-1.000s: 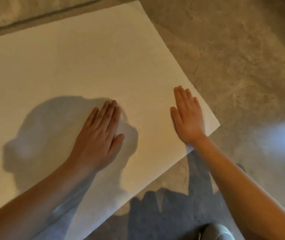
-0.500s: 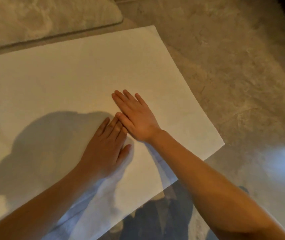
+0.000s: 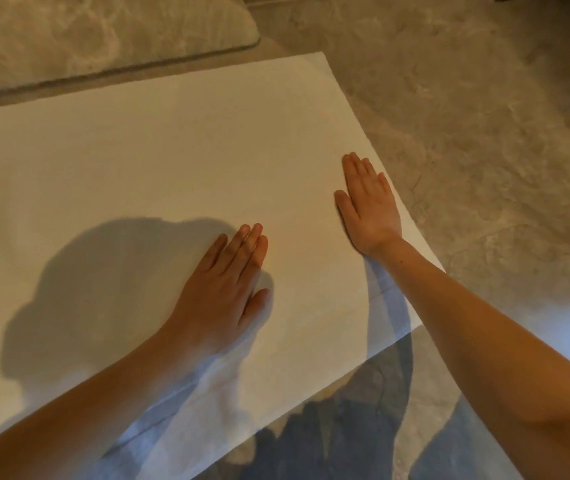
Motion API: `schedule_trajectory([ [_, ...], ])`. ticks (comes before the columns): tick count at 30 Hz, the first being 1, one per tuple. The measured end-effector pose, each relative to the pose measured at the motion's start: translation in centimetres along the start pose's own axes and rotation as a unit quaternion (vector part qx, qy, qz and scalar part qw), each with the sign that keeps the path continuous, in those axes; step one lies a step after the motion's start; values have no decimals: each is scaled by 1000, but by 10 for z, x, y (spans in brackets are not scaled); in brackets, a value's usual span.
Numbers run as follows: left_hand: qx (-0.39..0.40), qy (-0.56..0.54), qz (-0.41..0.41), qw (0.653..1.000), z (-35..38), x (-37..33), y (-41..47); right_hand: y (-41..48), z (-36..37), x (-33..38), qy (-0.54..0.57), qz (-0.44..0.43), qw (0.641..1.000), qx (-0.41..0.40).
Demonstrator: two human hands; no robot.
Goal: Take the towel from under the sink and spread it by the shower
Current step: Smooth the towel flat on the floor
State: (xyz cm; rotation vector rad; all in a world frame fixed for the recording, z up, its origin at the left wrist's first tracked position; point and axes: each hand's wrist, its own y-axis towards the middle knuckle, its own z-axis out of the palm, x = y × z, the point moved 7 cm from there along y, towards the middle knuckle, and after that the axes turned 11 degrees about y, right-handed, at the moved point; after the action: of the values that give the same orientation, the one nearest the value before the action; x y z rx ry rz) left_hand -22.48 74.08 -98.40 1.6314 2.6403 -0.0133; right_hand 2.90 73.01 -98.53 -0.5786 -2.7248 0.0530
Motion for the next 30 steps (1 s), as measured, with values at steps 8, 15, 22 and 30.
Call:
schedule_trajectory([
  [8,-48,6,-49,998,-14,44,37,1,1,1,-7,-7,1000,-4],
  [15,-3,10,-95,995,1,67,55,15,4,50,9,-38,999,-4],
  [22,-13,0,-94,995,1,70,55,30,48,145,49,-207,975,56],
  [30,-12,-7,-93,996,2,71,53,58,7,19,20,-36,999,-7],
])
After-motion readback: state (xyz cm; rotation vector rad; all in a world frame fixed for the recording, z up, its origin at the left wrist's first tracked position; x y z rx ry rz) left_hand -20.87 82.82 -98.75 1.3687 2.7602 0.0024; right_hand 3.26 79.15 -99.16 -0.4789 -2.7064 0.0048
